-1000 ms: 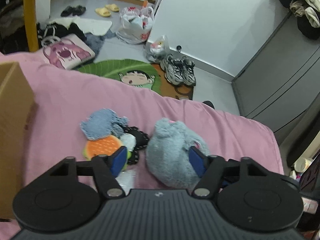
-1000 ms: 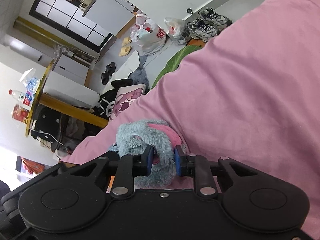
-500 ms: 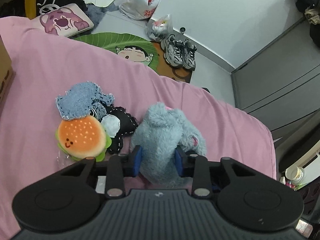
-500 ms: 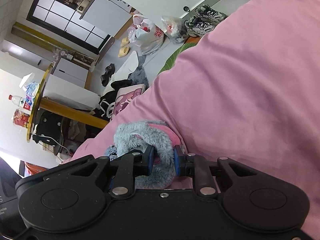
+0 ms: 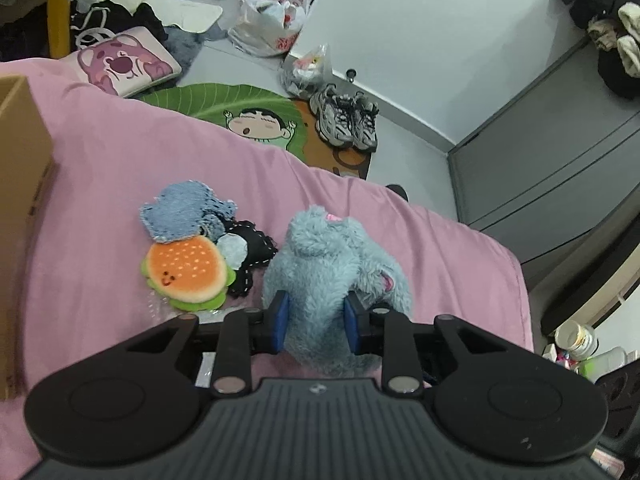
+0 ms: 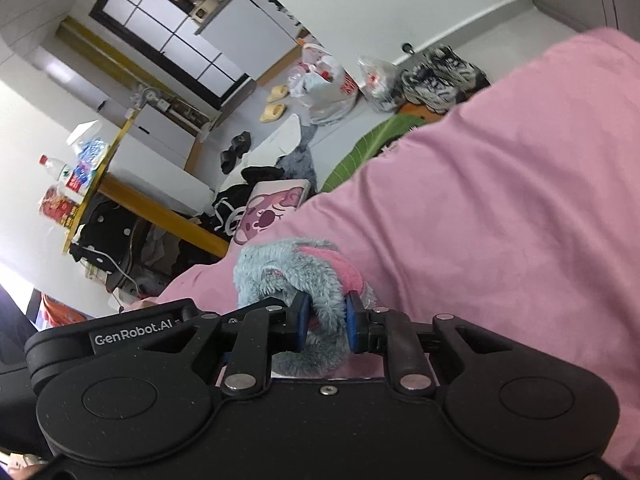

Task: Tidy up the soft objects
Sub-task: 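Lift the grey plush elephant with the right gripper toward the box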

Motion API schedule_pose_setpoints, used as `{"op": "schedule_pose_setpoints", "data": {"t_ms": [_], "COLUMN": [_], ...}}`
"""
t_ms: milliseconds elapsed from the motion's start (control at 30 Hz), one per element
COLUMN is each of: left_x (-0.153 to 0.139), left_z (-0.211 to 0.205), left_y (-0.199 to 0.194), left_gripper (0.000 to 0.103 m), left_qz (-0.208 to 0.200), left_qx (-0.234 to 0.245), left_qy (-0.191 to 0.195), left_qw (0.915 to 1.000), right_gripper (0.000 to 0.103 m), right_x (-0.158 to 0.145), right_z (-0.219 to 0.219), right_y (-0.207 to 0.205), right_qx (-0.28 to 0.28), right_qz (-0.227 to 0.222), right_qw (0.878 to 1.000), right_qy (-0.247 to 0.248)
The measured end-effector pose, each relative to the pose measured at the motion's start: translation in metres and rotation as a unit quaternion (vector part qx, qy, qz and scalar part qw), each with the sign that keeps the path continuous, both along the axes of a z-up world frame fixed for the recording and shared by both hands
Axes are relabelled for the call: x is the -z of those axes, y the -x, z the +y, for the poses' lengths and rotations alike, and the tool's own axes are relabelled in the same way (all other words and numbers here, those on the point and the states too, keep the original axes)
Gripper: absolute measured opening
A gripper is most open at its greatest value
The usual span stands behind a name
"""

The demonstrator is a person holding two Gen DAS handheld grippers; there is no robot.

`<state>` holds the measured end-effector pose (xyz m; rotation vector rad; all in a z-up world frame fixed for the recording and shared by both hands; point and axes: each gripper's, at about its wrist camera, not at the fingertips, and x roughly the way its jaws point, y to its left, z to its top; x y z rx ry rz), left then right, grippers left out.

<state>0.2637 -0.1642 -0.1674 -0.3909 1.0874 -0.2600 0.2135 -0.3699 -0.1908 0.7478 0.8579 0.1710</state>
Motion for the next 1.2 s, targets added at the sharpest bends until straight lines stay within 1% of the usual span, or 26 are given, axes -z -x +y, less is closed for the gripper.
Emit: {"op": "schedule_pose_setpoints", "data": {"t_ms": [133, 233, 433, 533, 667, 800, 900, 1200], "left_x": [-0.014, -0.023, -0.037, -0.042, -0.058, -0.072, -0.079, -0.091], "left_z": [0.005, 0.012, 0.025, 0.036, 0.046, 0.058, 0.069, 0.099], "left_y": [0.01, 0.018, 0.035, 0.041, 0.047, 0.051, 0.053, 0.056], "left_gripper": [0.025, 0.024, 0.023, 0.022, 0.022, 0.022, 0.021, 0.021], "left_qz": [-0.016, -0.023, -0.036, -0.035, -0.049, -0.059, -0.065, -0.077], "left_qx": [0.006, 0.005, 0.003, 0.001, 0.005, 0.006, -0.004, -0.02], "left_qy": [-0.003, 0.011, 0.023, 0.031, 0.026, 0.025, 0.03, 0.034], "left_qw": [0.9998, 0.9997, 0.9991, 0.9989, 0.9984, 0.9979, 0.9974, 0.9963], "right_gripper": [0.018, 0.017, 0.017, 0.017, 0.017, 0.017, 0.017, 0.017], "right_x": [-0.013, -0.02, -0.033, -0.041, -0.053, -0.064, -0.071, -0.082], "right_z": [0.003, 0.007, 0.017, 0.022, 0.031, 0.041, 0.05, 0.081], "right_y": [0.011, 0.019, 0.032, 0.035, 0.042, 0.04, 0.038, 0.036], "right_qx": [0.001, 0.002, 0.001, 0.001, 0.0, -0.011, -0.018, -0.039], "right_qz": [-0.016, -0.023, -0.033, -0.042, -0.056, -0.067, -0.075, -0.077], "right_qw": [1.0, 1.0, 0.999, 0.999, 0.998, 0.998, 0.997, 0.996], "right_qy": [0.005, 0.004, 0.008, 0.003, -0.005, -0.003, 0.002, 0.012]}}
